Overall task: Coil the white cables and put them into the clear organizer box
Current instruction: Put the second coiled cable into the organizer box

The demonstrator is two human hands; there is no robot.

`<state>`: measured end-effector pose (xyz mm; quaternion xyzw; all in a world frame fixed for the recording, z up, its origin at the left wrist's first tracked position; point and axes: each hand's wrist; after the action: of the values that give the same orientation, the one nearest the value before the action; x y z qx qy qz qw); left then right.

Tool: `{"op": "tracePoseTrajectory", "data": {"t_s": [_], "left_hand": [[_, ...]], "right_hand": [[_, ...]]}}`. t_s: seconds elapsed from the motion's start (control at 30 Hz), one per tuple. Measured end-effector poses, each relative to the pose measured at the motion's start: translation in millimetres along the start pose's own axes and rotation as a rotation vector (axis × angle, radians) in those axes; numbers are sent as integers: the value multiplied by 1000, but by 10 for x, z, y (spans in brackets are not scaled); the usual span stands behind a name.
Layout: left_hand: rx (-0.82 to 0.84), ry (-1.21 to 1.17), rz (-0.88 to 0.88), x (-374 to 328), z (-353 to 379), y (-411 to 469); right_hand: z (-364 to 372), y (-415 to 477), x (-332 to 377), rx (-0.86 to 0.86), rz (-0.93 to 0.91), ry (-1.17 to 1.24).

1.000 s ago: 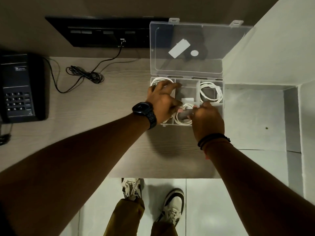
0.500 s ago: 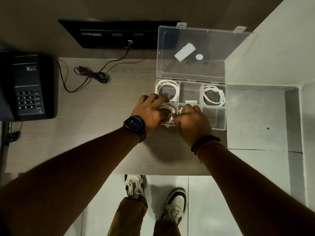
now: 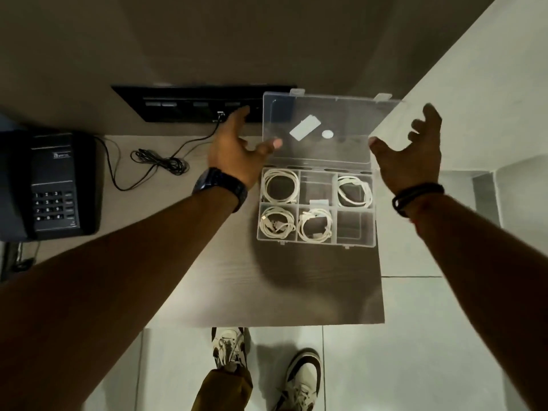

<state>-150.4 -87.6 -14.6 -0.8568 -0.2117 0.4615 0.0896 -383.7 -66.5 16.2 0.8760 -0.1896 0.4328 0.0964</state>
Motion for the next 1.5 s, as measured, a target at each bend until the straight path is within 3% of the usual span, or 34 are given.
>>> {"op": "tracePoseTrajectory", "data": {"t_s": [0.13,0.27,0.4,0.5,0.6,0.67,0.73,1.07,1.33,1.5], "left_hand": [[59,-133,2,-193,66,38],[63,-186,90,-244,30,-24],[76,223,412,-84,-94,-334],[237,547,640,153,-157,-663],[418,874,634,407,-101,-843],[549,1069,554,564,-16,-878],[581,1186,545,696,58,-876],[362,1023,603,920,251,-834],[314,1154,576,682,409,-468],[225,1148,626,605,441,-179]], "right_hand": [[-95,151,75,180,33,45],[-142,89,35,109,-94,-72],[-246,-205,-72,97,-415,-326],[-319,-576,-187,308,-630,-434],[-301,-862,-419,599,-717,-640],[-243,-971,-589,824,-686,-818],[-170,-1026,-744,923,-603,-854],[16,-1082,-907,788,-534,-829],[182,-704,-873,629,-899,-1042],[311,-397,-835,577,-894,-979]]}}
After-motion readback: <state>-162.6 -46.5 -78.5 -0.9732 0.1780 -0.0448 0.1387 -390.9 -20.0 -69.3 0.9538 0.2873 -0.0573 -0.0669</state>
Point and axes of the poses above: each hand's wrist, its own y-axis towards the middle knuckle, its own z-axis out of the palm, x = y × z, and after that the axes turned 11 degrees about -z, right-handed
